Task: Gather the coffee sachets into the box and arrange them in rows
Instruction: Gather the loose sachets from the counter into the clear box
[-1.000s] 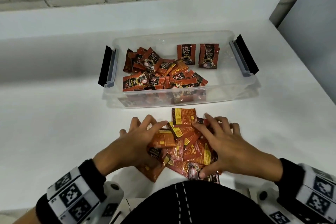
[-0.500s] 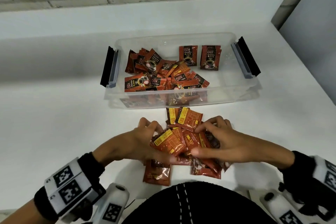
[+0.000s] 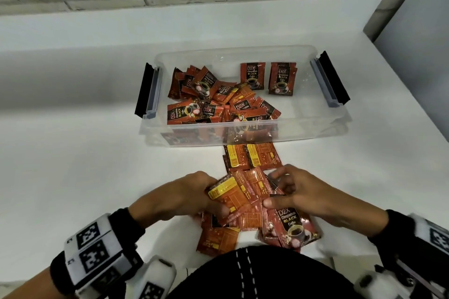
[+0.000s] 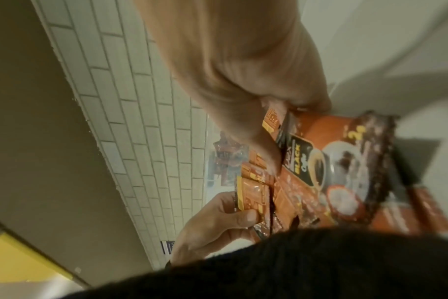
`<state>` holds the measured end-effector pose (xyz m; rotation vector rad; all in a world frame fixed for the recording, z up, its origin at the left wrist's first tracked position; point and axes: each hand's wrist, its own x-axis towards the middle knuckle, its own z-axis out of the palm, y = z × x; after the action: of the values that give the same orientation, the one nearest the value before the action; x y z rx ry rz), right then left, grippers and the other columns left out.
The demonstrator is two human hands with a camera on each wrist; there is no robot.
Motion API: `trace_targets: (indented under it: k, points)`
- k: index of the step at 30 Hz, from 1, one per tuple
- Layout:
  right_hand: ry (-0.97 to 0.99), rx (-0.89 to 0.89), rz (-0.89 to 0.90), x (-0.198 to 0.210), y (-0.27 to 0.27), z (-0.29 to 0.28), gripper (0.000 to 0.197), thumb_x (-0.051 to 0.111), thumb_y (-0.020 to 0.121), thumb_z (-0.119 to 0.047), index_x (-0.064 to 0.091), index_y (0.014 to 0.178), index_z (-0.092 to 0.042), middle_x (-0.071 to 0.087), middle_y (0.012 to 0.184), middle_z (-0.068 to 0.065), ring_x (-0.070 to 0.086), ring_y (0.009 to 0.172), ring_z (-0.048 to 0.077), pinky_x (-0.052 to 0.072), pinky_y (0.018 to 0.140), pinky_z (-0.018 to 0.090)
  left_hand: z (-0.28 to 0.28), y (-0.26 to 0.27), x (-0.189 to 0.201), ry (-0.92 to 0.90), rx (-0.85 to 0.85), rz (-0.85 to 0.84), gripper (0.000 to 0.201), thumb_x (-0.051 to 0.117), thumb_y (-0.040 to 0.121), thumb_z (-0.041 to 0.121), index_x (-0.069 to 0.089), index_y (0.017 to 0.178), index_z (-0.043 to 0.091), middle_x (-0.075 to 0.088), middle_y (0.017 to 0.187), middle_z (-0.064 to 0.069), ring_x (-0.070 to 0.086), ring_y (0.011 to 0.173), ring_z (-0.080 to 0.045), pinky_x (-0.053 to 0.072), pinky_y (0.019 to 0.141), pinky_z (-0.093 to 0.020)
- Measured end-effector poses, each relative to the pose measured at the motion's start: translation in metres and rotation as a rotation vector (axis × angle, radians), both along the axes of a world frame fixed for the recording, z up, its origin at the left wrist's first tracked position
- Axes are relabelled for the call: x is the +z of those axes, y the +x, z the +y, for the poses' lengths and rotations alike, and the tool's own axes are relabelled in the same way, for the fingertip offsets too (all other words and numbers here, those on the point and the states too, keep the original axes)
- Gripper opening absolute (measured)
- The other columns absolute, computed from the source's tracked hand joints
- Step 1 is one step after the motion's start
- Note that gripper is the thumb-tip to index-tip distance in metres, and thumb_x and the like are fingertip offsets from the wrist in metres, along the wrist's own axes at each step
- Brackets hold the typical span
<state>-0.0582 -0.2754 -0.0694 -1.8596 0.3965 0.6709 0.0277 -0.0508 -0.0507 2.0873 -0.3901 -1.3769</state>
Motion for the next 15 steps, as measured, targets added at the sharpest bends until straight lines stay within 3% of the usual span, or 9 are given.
trace_targets:
  k: [2, 5, 9, 13, 15]
  points:
    - [0.017, 0.051, -0.028, 0.003, 0.001, -0.002, 0.033, 0.074, 0.077, -0.029, 0.066, 0.104, -0.010, 0.071, 0.100, 0.008, 0.068, 0.092, 0.022, 0.052, 0.091, 0.043, 0.004, 0.006, 0.005, -0.027, 0.011, 0.018, 0.024, 0.068, 0.086, 0.023, 0.067, 0.108, 0.015, 0.072, 0.104, -0.004, 0.067, 0.098, -0.024, 0.056, 0.081, -0.037]
    - [0.049, 0.075, -0.078, 0.012, 0.003, -0.005, 0.036, 0.065, 0.081, -0.035, 0.068, 0.105, -0.009, 0.072, 0.103, 0.005, 0.069, 0.095, 0.018, 0.053, 0.091, 0.039, 0.011, 0.016, 0.013, -0.047, 0.035, 0.008, 0.022, 0.067, 0.086, 0.020, 0.066, 0.108, 0.018, 0.072, 0.104, -0.001, 0.068, 0.097, -0.019, 0.056, 0.076, -0.031]
    - [0.125, 0.034, -0.065, 0.029, 0.016, -0.014, 0.027, 0.058, 0.089, -0.019, 0.062, 0.114, -0.009, 0.074, 0.102, 0.004, 0.071, 0.092, 0.018, 0.058, 0.080, 0.031, 0.020, 0.032, 0.035, -0.104, 0.091, -0.005, 0.025, 0.067, 0.085, 0.019, 0.064, 0.109, 0.019, 0.073, 0.101, 0.001, 0.069, 0.094, -0.016, 0.059, 0.074, -0.030]
    - [0.119, 0.081, -0.084, 0.062, 0.037, -0.020, 0.021, 0.057, 0.088, -0.019, 0.065, 0.107, -0.013, 0.075, 0.095, 0.006, 0.071, 0.080, 0.015, 0.054, 0.065, 0.020, 0.026, 0.051, 0.072, -0.187, 0.166, -0.049, 0.030, 0.068, 0.078, 0.017, 0.063, 0.107, 0.020, 0.074, 0.098, 0.002, 0.071, 0.089, -0.014, 0.059, 0.069, -0.029]
    - [0.108, 0.108, -0.095, 0.082, 0.050, -0.021, 0.025, 0.058, 0.084, -0.024, 0.066, 0.105, -0.015, 0.075, 0.094, 0.005, 0.071, 0.082, 0.015, 0.056, 0.070, 0.024, 0.025, 0.063, 0.093, -0.255, 0.220, -0.098, 0.035, 0.069, 0.073, 0.019, 0.063, 0.107, 0.021, 0.074, 0.097, 0.002, 0.071, 0.088, -0.015, 0.059, 0.066, -0.028]
